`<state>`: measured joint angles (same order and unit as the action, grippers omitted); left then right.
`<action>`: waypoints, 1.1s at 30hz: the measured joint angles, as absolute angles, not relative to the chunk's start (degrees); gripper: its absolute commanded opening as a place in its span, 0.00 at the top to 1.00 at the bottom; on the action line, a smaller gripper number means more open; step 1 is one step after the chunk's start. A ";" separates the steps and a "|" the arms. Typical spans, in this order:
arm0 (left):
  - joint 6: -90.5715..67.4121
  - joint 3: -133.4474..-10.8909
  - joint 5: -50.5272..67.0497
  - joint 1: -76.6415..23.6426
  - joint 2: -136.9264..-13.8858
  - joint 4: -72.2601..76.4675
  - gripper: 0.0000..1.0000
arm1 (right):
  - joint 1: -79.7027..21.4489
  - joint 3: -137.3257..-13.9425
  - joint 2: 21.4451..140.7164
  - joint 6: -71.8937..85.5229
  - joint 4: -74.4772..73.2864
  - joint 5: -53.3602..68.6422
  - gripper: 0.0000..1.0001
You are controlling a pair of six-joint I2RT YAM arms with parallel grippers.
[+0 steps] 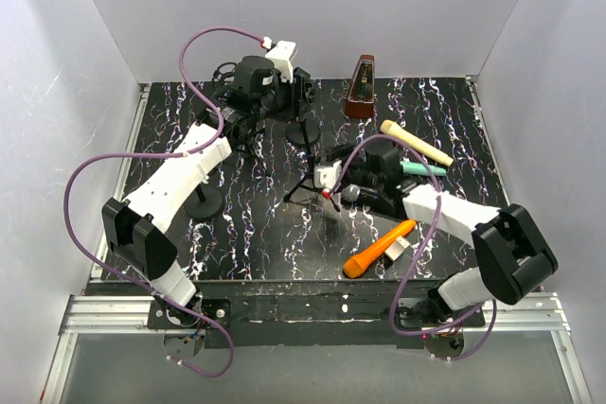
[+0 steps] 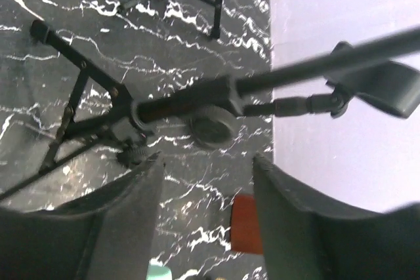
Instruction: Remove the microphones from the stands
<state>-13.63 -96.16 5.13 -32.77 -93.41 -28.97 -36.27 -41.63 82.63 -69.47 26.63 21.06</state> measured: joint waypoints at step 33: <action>-13.69 -95.94 5.56 -32.97 -93.41 -28.53 1.00 | -25.43 -75.18 96.66 1.72 -15.16 40.77 0.31</action>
